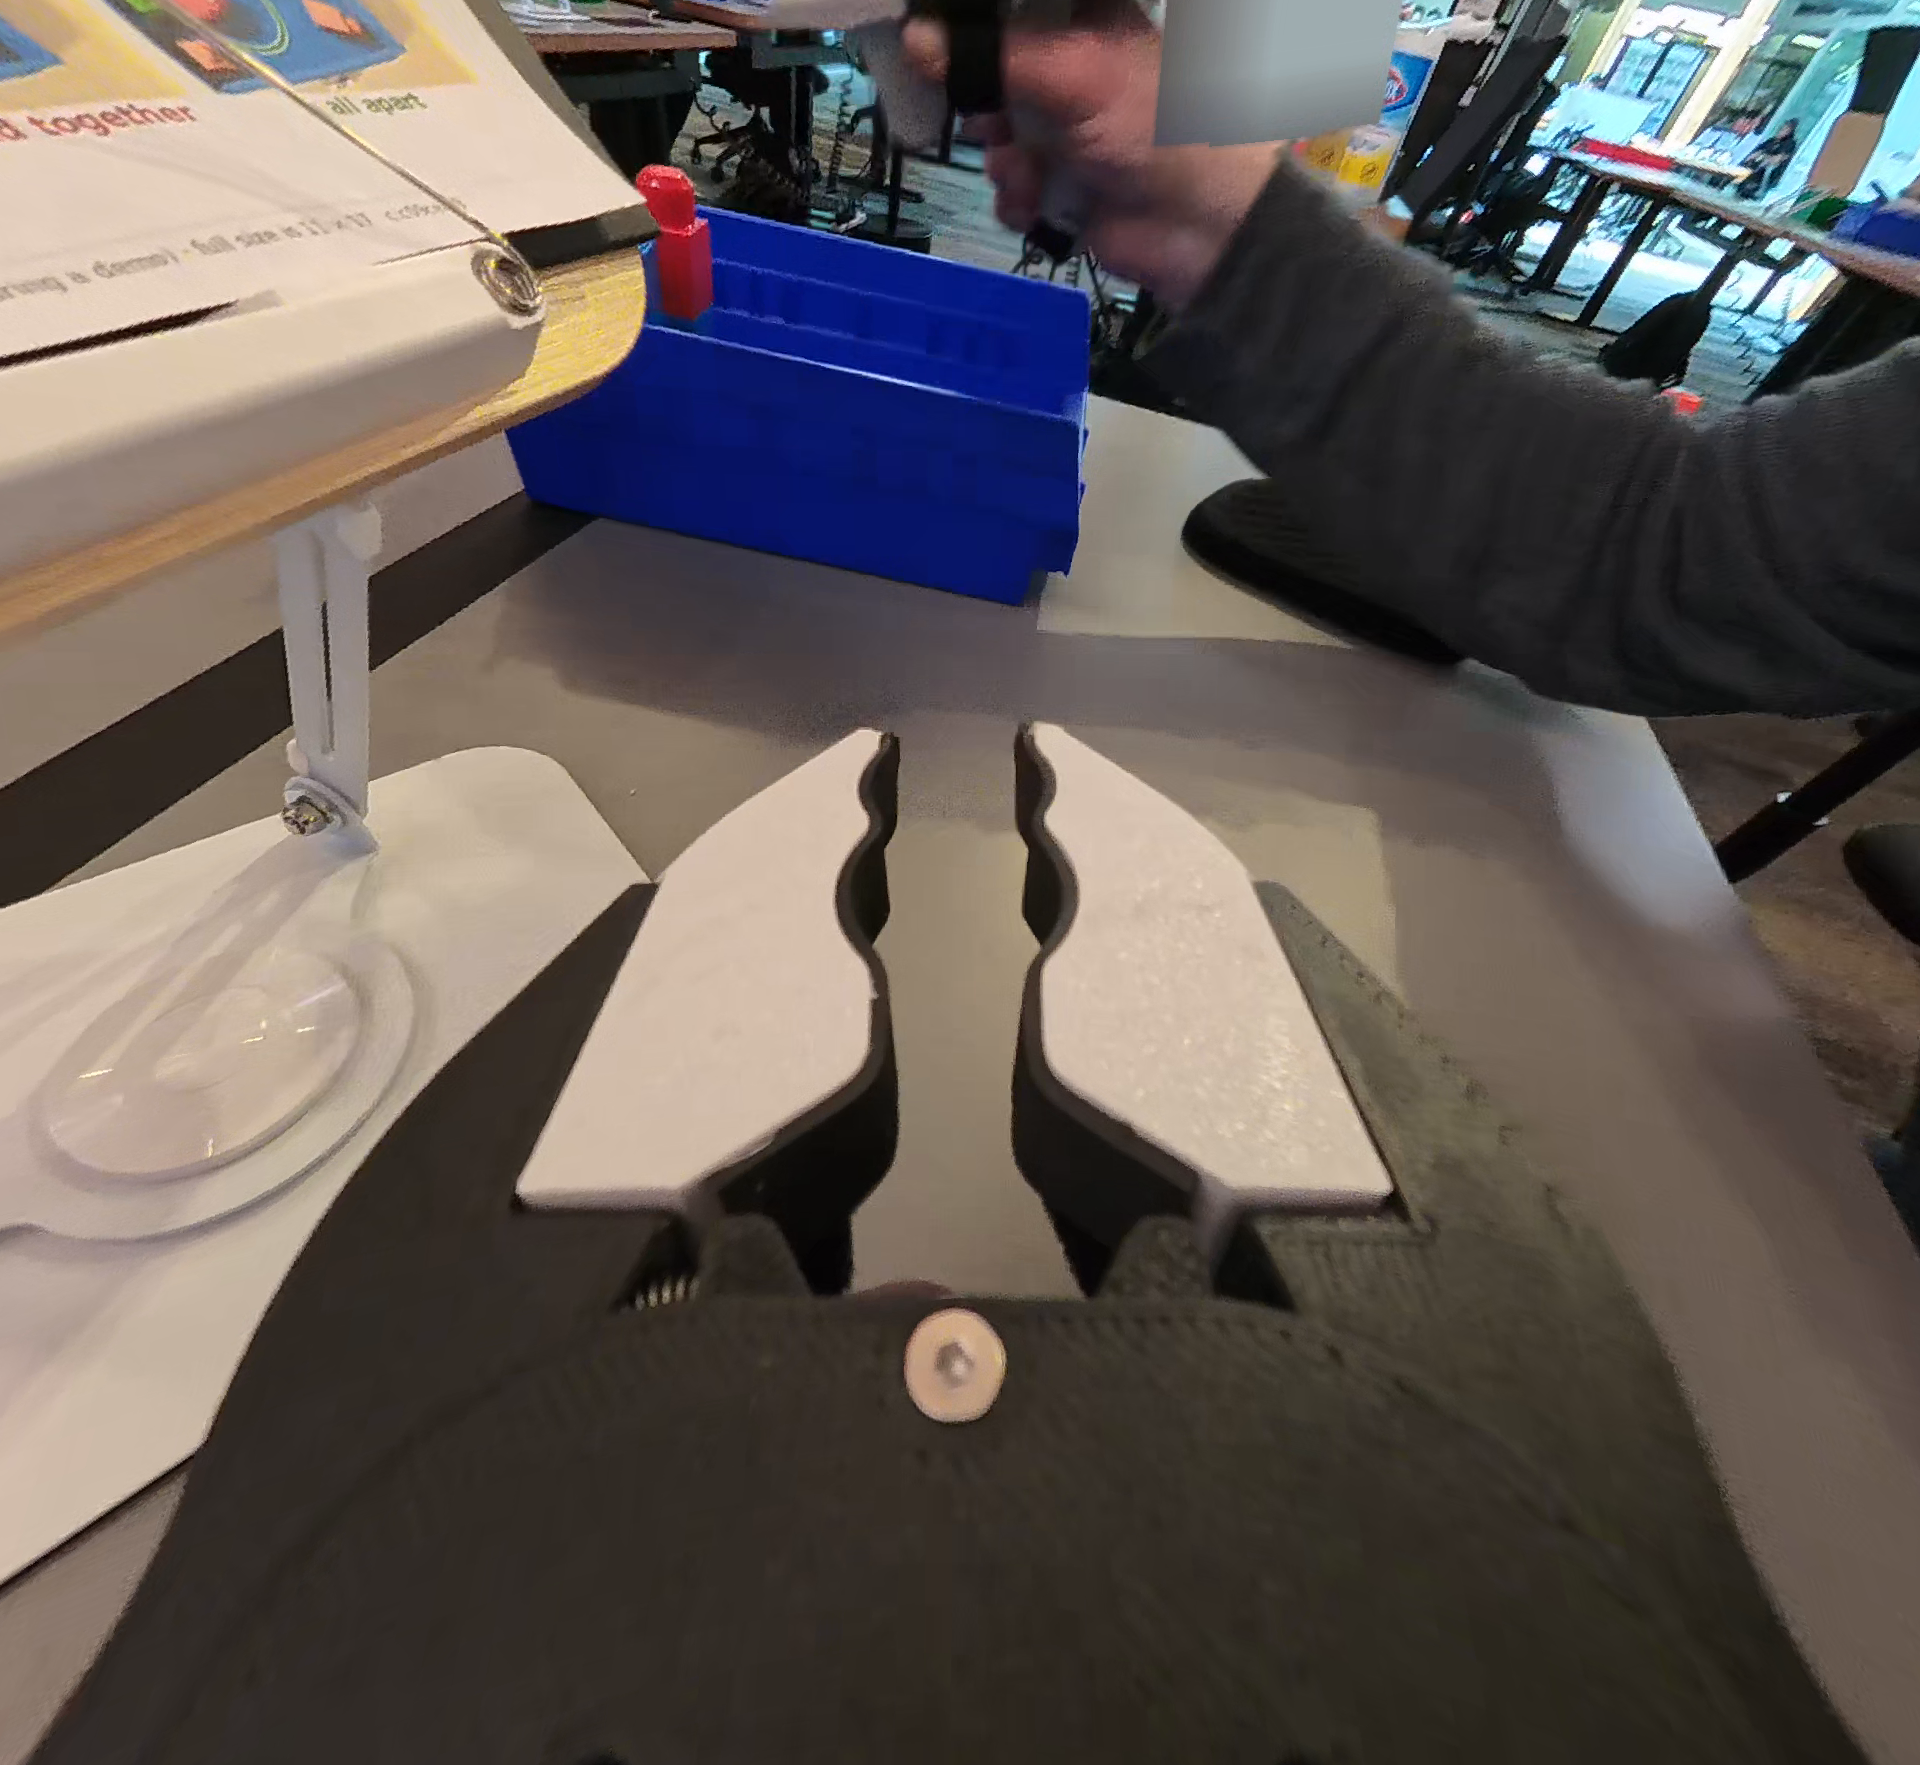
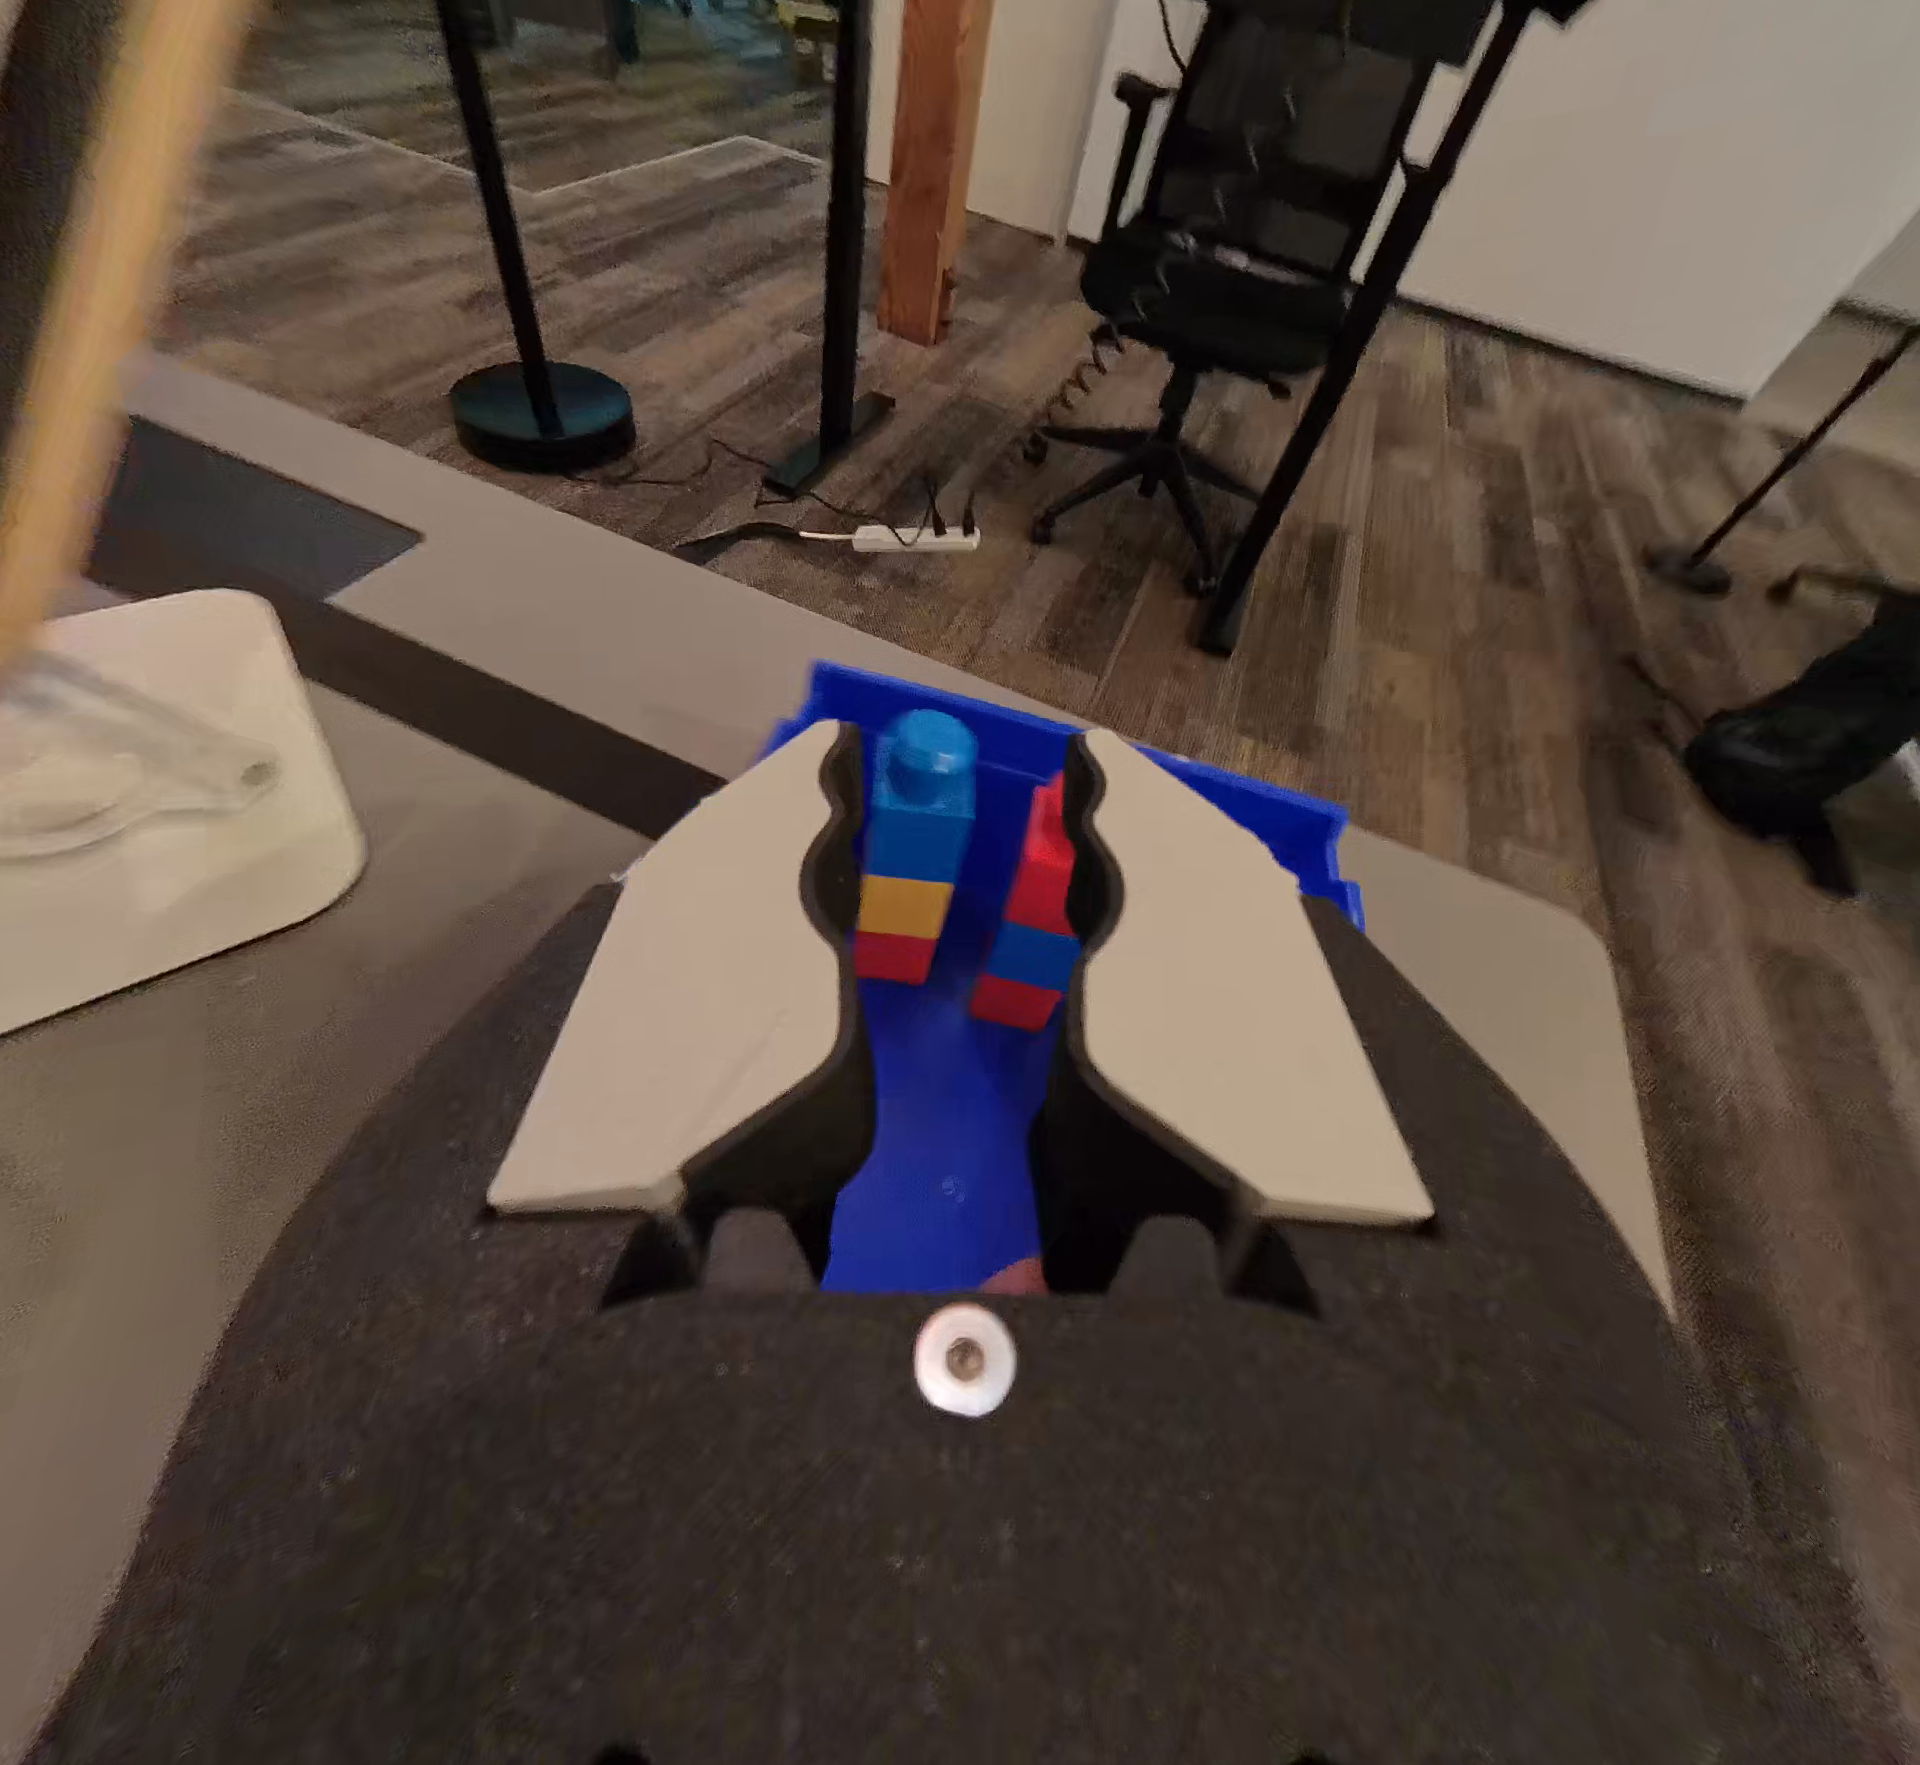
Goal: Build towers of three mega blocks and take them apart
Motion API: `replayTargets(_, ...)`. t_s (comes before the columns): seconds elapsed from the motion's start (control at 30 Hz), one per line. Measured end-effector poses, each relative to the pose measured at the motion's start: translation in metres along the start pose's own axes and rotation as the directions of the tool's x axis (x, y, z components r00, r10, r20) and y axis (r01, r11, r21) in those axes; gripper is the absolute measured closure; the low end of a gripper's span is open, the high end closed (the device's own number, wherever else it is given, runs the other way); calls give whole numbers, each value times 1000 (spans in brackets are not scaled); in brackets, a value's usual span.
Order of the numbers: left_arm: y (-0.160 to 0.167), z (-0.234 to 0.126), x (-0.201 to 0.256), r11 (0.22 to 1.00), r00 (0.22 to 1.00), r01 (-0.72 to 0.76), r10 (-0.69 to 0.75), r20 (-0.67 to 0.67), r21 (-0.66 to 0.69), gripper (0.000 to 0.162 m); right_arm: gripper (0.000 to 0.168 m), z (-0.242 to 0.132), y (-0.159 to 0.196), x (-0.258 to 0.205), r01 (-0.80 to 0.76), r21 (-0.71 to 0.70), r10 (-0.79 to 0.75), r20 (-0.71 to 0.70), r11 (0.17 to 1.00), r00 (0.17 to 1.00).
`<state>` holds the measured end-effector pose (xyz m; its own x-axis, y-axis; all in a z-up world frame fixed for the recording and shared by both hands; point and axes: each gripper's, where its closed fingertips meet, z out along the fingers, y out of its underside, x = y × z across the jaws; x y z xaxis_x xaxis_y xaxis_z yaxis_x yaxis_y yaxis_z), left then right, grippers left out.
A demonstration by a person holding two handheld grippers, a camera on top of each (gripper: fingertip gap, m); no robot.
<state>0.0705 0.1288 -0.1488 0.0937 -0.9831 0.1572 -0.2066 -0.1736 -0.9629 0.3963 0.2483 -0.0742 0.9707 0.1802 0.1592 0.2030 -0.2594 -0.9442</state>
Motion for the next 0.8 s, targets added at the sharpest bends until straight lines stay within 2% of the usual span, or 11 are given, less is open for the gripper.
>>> replayTargets(0.1, 0, 2, -3, 1000, 998, -24, 25, 53, -12, 142, 137, -32, -30, -61, 110, 67, -114, 59, 992, 992)
replayTargets(0.17, -3, 2, -4, 999, 996, -34, 34, 78, -1, 142, 143, -44, -41, -117, 136, 122, -155, 154, 983, 976)
replayTargets(0.23, -4, -1, -8, 999, 992, -52, 53, 119, -7, 142, 149, -46, -39, -179, 146, 152, -183, 265, 978, 947)
replayTargets(0.3, -6, -7, -12, 996, 982, -88, 89, 164, -14, 143, 163, -42, -32, -238, 111, 196, -179, 371, 974, 911)
replayTargets(0.4, -13, -15, -4, 995, 987, -99, 97, 130, 13, 143, 167, -18, -8, -303, 34, 189, -121, 473, 981, 873)
replayTargets(0.57, -10, -27, -15, 992, 967, -125, 128, 219, -30, 144, 168, 21, 33, -366, -25, 159, -71, 571, 987, 818)
replayTargets(0.67, -15, -39, -22, 992, 962, -124, 120, 244, -2, 144, 167, 22, 48, -389, -30, 172, -85, 627, 985, 775)
replayTargets(0.8, -25, -70, -42, 989, 925, -149, 136, 356, 8, 143, 166, 18, 61, -401, 109, 214, -221, 619, 971, 754)
